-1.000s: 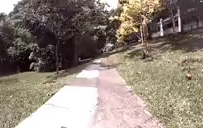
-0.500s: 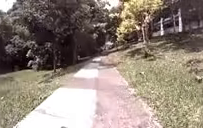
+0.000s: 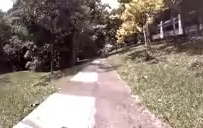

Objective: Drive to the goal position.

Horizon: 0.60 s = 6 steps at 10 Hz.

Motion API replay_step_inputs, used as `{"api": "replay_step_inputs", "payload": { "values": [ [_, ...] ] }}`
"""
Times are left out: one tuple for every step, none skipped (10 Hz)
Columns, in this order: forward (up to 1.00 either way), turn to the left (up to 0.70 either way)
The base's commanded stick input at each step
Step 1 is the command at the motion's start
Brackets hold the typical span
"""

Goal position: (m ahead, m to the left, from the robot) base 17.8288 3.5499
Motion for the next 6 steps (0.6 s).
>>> {"api": "replay_step_inputs", "payload": {
  "values": [
    [0.45,0.00],
    [0.45,0.00],
    [0.45,0.00],
    [0.45,0.00],
    [0.45,0.00],
    [0.45,0.00]
  ]
}}
